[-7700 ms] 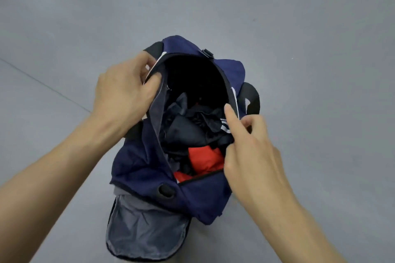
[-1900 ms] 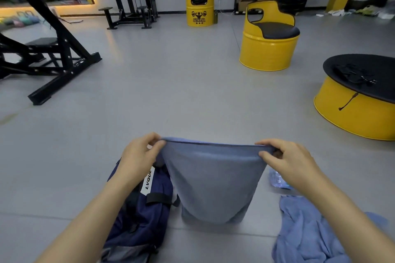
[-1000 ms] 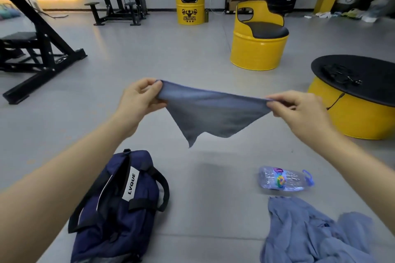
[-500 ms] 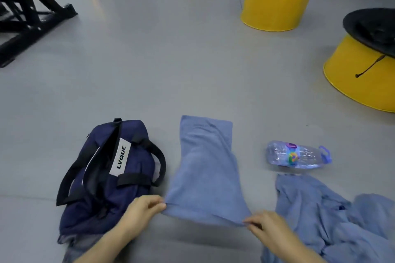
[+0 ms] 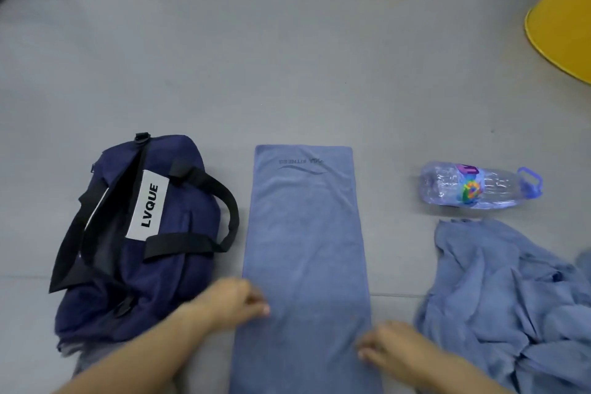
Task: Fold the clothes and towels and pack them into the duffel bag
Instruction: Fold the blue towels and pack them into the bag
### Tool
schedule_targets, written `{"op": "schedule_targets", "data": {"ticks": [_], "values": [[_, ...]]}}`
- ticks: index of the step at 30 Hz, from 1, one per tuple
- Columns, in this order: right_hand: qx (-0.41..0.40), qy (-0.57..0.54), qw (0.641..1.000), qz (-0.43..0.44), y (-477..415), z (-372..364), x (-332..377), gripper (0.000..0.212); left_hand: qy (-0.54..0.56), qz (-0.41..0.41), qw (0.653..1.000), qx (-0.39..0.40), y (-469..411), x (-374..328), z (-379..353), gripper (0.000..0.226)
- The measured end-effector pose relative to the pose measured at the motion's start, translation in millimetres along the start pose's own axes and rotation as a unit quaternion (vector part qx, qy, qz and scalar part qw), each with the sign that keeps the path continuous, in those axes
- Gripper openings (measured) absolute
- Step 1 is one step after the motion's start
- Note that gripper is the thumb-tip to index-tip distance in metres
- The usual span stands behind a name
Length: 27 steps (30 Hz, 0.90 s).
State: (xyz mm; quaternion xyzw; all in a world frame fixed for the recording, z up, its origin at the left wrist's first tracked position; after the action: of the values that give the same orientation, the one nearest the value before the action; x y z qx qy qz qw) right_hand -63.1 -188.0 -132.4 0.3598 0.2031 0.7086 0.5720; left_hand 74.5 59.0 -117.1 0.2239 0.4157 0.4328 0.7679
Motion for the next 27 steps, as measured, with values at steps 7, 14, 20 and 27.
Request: {"op": "schedule_targets", "data": {"ticks": [7,14,20,27], "values": [[-0.198,-0.021,0.976,-0.084,-103.7,191.3,-59.9,0.049,-0.016,-0.051,0.976,-0.213,-118.1,-43.9,175.7,0.053],[-0.241,-0.018,0.962,-0.126,-196.1,234.9,-114.2,0.054,-0.030,0.012,0.974,-0.224,-197.3,-4.6,211.7,0.059],[-0.239,0.017,0.958,-0.158,-234.5,221.8,-153.4,0.057,0.018,0.017,0.964,-0.264,-228.7,28.7,238.7,0.050],[-0.201,0.036,0.965,-0.165,-249.3,234.3,-164.5,0.055,0.039,0.007,0.963,-0.268,-245.8,36.8,250.0,0.039]]}}
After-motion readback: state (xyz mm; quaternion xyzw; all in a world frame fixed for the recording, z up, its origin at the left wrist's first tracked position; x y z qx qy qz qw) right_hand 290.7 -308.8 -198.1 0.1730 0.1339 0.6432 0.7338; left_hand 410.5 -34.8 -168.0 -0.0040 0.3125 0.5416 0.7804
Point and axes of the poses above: each hand's wrist, its own y-axis away from the middle knuckle, its own z-axis out of the back of the hand, x = y × z, the point moved 8 cm from there along -y, towards the middle knuckle, and after that the axes turned 14 degrees about y, right-handed, at the moved point
